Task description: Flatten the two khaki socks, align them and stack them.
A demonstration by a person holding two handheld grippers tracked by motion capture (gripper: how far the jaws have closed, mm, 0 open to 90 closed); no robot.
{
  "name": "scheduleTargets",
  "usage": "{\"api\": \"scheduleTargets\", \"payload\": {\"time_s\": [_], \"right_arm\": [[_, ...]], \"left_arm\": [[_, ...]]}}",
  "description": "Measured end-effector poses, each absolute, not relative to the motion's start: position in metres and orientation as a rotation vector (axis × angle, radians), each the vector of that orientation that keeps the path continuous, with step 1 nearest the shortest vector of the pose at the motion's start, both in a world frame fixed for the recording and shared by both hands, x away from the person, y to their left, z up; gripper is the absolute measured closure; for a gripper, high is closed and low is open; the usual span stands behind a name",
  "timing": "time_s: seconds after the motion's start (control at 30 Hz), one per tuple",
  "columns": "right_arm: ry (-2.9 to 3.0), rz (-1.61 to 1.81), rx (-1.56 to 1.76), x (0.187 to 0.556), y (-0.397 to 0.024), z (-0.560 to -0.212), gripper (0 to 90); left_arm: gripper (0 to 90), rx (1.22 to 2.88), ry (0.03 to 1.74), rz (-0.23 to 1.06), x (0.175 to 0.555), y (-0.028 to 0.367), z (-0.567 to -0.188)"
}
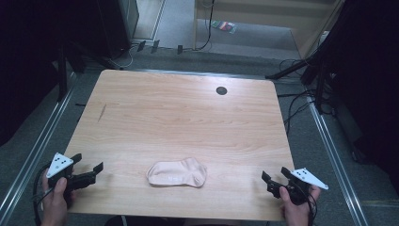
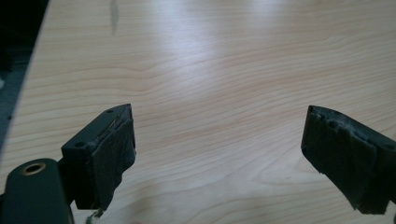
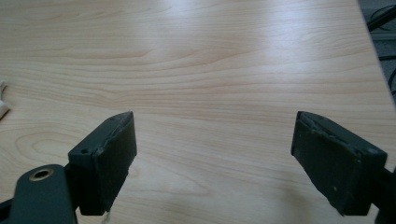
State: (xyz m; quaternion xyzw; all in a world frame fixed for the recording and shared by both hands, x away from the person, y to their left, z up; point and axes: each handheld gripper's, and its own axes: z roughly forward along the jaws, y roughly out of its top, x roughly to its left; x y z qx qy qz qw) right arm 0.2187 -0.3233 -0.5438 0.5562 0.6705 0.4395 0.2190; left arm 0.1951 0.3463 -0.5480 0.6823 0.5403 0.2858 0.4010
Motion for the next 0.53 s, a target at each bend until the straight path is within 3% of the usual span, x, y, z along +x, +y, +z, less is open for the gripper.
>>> {"api": "scheduleTargets", "payload": {"time_s": [0.53], "right_arm": [[1.821, 1.178, 1.586, 0.2222, -0.3340, -0.5482, 16.0]], "left_arm": [[12.5, 1.705, 1.413, 0.672, 0.2033, 0.3554, -0.5523]]}}
